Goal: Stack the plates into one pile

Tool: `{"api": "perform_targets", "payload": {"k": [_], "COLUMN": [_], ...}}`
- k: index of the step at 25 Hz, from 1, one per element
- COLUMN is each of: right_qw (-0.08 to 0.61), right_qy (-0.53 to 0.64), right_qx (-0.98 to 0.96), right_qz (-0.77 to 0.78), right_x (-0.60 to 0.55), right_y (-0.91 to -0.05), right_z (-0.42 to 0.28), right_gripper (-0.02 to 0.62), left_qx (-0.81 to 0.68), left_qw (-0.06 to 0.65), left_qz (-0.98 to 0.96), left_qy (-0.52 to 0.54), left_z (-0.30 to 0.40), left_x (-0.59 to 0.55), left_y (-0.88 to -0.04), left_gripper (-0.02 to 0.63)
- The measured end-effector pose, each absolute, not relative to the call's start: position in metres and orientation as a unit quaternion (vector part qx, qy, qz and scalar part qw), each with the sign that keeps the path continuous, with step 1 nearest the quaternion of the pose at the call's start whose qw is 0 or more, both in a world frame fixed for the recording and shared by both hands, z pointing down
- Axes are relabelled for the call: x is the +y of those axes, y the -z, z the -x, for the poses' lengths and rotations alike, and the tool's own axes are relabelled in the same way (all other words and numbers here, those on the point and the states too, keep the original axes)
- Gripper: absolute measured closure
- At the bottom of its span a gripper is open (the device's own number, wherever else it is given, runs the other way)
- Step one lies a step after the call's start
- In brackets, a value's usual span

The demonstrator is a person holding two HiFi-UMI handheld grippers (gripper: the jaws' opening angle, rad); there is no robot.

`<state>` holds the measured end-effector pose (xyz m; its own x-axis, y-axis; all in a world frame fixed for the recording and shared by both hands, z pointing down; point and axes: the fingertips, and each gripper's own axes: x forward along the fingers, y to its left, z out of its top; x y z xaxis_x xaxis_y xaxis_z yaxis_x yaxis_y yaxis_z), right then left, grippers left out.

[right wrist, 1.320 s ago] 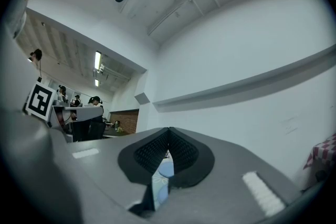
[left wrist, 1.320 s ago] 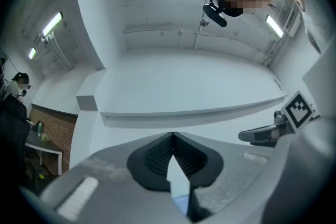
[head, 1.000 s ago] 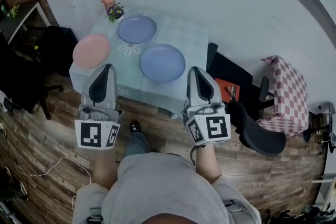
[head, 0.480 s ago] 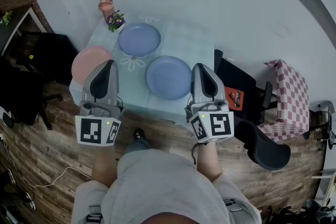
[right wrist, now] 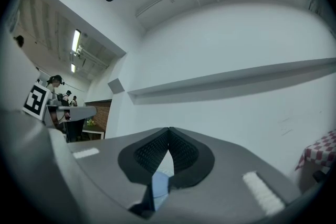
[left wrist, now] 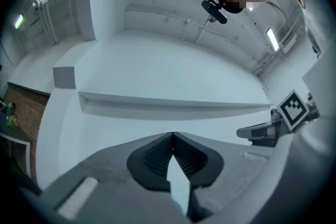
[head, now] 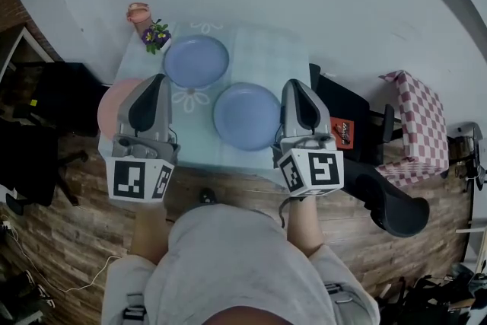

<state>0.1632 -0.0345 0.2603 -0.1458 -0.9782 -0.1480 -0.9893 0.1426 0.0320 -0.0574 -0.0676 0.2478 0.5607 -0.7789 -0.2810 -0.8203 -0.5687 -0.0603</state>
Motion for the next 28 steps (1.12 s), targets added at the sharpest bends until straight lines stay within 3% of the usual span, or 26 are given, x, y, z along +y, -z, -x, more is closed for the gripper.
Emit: {"api": "perform_targets", "payload": {"k": [9,28], "right_qw": [0.014,-0.102], "right_qy": [-0.004,0.281], "right_qx": [0.713,0.605], "right_qz": [0.701,0.738], "right_x": [-0.052,-0.041], "right_y": [-0.3,-0.522], "right_z": [-0.184,-0.266], "right_gripper": [0.594,0.592], "left_qx": [0.393,0.288], "left_qw": [0.055,-0.148], "left_qz": [0.915,0.938], "left_qy": [-0.073,0.121], "left_z": [0.027,-0.074], "left_x": [-0.11,-0.159], "left_y": [-0.281,-0.487], "left_gripper": [0.601,0.601]}}
